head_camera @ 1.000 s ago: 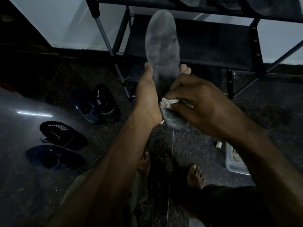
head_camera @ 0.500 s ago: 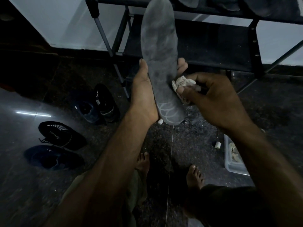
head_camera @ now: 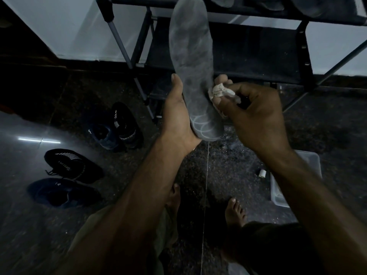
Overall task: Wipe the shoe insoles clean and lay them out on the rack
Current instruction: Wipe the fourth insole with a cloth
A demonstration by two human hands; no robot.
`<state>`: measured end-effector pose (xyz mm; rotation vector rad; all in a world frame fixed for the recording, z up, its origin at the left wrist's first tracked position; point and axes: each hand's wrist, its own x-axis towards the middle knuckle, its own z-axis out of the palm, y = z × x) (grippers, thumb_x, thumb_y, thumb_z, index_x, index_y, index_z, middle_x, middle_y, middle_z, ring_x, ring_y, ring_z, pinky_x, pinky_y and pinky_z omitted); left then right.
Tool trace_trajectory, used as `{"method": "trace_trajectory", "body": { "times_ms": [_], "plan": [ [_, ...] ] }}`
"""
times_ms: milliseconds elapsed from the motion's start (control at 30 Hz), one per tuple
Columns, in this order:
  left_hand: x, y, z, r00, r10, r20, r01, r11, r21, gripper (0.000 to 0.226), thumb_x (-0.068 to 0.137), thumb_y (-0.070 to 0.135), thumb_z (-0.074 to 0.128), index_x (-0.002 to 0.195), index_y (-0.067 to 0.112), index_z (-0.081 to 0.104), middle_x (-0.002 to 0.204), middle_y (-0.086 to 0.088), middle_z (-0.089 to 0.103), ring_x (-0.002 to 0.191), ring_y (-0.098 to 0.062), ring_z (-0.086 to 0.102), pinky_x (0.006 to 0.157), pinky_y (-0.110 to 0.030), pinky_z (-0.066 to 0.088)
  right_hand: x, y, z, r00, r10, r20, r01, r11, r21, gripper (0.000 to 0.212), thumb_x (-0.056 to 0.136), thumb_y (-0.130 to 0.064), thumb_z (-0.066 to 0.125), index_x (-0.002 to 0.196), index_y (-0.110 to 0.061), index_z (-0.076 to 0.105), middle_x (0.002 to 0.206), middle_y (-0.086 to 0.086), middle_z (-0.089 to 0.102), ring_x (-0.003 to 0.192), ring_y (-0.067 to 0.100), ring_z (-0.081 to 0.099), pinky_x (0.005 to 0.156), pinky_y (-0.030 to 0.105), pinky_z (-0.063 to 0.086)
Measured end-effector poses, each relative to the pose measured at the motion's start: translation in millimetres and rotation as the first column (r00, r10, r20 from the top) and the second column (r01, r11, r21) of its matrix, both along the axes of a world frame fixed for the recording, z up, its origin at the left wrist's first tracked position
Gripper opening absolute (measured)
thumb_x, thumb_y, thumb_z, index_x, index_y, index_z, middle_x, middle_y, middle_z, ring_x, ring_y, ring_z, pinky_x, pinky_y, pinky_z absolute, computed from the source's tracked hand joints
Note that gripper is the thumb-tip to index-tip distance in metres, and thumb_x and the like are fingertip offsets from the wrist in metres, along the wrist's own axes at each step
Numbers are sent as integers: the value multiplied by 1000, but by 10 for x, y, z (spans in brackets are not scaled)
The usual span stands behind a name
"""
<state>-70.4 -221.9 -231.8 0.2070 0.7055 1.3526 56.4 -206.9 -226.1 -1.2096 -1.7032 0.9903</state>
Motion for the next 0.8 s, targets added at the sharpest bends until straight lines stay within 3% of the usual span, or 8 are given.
{"method": "trace_trajectory", "body": {
  "times_ms": [200,267,367,533,667,733,800],
  "plan": [
    [-59,16,56,999,32,-4,-33,997,-73,83,99,62,13,93,6,73,91,-10,73,102,-23,66,97,-38,48,-55,-104,35,930,105,351,-150,983,103,10,89,-22,68,92,-15,74,84,-3,63,72,3,55,63,12,42],
    [-83,27,65,999,38,-21,-40,996,-81,91,99,63,11,76,7,79,89,-8,74,107,-21,65,106,-35,42,-67,-119,49,897,137,419,-200,974,109,10,90,-23,67,90,-15,74,85,-1,62,71,5,52,61,10,38],
    [-68,30,64,998,57,-1,-57,993,-101,88,99,63,13,83,2,74,87,-11,71,110,-24,63,115,-40,35,-93,-138,32,909,63,411,-158,967,201,11,91,-21,66,92,-13,74,87,2,61,73,9,52,62,11,37],
    [-39,-1,69,998,-12,62,16,998,-68,92,97,66,15,80,-2,76,87,-13,70,100,-27,63,100,-44,46,-101,-116,3,934,-50,353,-48,964,263,16,93,-24,65,97,-9,72,89,3,62,77,13,56,68,26,46],
    [-67,9,108,1000,5,-6,-6,996,-95,92,98,63,11,75,4,78,85,-10,73,108,-23,64,102,-38,47,-94,-135,41,929,55,367,-111,985,134,12,90,-23,68,93,-12,73,86,-2,61,72,7,55,65,18,44],
    [-105,17,111,998,62,-12,-63,993,-102,85,100,61,11,91,4,73,92,-10,72,121,-25,58,112,-37,38,-87,-145,63,923,141,357,-172,984,55,10,88,-24,70,90,-15,74,83,-5,62,71,4,56,61,12,41],
    [-123,24,100,996,94,0,-94,990,-104,77,100,61,12,100,3,64,94,-11,70,123,-27,57,115,-37,34,-84,-155,61,924,156,350,-188,980,61,9,87,-24,71,90,-16,75,83,-4,62,71,4,56,61,11,40]
  ]
}}
